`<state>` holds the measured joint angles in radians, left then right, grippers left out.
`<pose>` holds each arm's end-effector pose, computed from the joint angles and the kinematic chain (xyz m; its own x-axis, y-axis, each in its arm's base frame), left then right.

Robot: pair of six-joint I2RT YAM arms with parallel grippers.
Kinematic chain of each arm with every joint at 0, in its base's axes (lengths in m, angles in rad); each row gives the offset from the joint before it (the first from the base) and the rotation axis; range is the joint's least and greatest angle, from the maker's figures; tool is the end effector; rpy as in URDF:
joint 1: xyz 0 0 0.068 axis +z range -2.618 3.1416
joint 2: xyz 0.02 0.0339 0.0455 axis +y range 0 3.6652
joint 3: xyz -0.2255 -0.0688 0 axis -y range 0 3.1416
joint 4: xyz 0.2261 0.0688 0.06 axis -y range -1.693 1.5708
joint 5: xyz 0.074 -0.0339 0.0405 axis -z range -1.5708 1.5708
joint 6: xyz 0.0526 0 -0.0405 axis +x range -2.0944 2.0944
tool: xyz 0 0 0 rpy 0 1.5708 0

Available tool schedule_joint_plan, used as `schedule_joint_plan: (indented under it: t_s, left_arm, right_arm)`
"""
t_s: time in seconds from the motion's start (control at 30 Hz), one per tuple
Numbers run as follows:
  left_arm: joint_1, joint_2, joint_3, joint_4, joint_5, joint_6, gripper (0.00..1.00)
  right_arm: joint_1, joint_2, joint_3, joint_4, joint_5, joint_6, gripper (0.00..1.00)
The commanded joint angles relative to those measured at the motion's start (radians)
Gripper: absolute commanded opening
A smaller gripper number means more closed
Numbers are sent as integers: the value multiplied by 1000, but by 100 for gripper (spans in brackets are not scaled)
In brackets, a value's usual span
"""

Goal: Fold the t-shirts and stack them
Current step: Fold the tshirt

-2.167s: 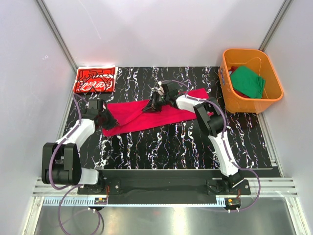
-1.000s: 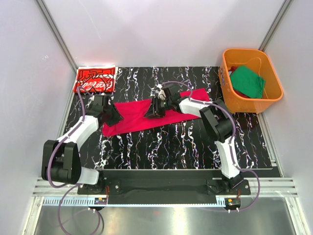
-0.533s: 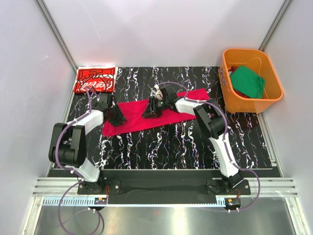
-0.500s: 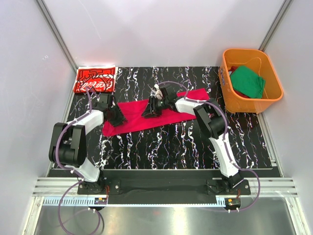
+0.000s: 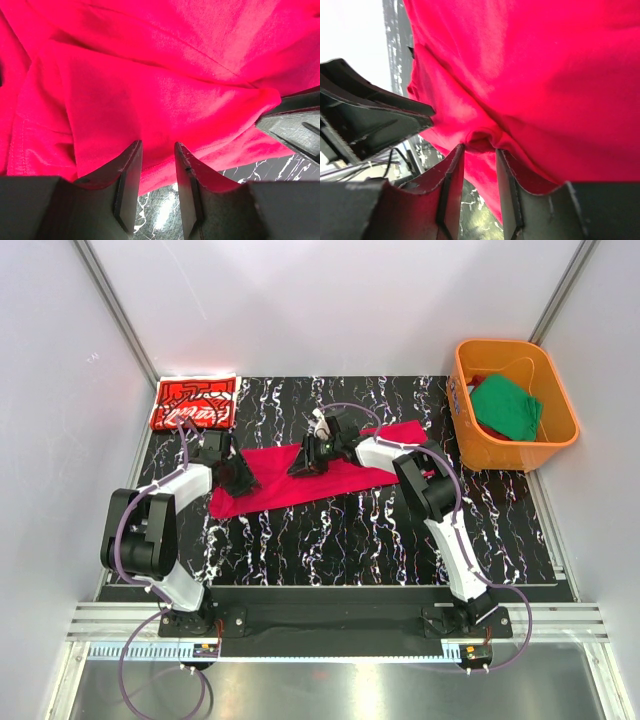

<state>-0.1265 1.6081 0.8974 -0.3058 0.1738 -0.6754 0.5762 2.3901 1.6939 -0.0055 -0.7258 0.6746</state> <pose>0.3015 -0.0475 0.1298 -0.7924 -0.5200 -0.3189 -0.3599 0.8207 -0.4438 0.3862 0.2926 0.0953 -0.9428 -0.0554 -0.3288 -0.3121 0.4938 0.8116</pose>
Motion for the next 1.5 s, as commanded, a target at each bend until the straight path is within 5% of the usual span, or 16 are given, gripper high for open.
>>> schedule_joint_plan:
  t_s: [0.0,0.37,0.7,0.87,1.17,1.47]
  left_arm:
    - [-2,12,48,36,20,0,37]
    - [-2,26,44,45,23,-3,36]
    - [-2,35,49,43,21,0,36]
    - [-2,38,51,43,18,2,35]
    - [-2,42,54,39,13,11,35]
    - [-4,33,66,24,0,20,34]
  right_arm:
    - [19,-6,39,-78,26,-76,39]
    - [34,9,64,-79,14,-93,38]
    - [34,-32,43,-62,-23,11,2]
    - [31,-48,-17,43,-111,212,0]
    - [28,-103,-151,211,-199,407,14]
    - [-9,-195,-269,289,-138,278,40]
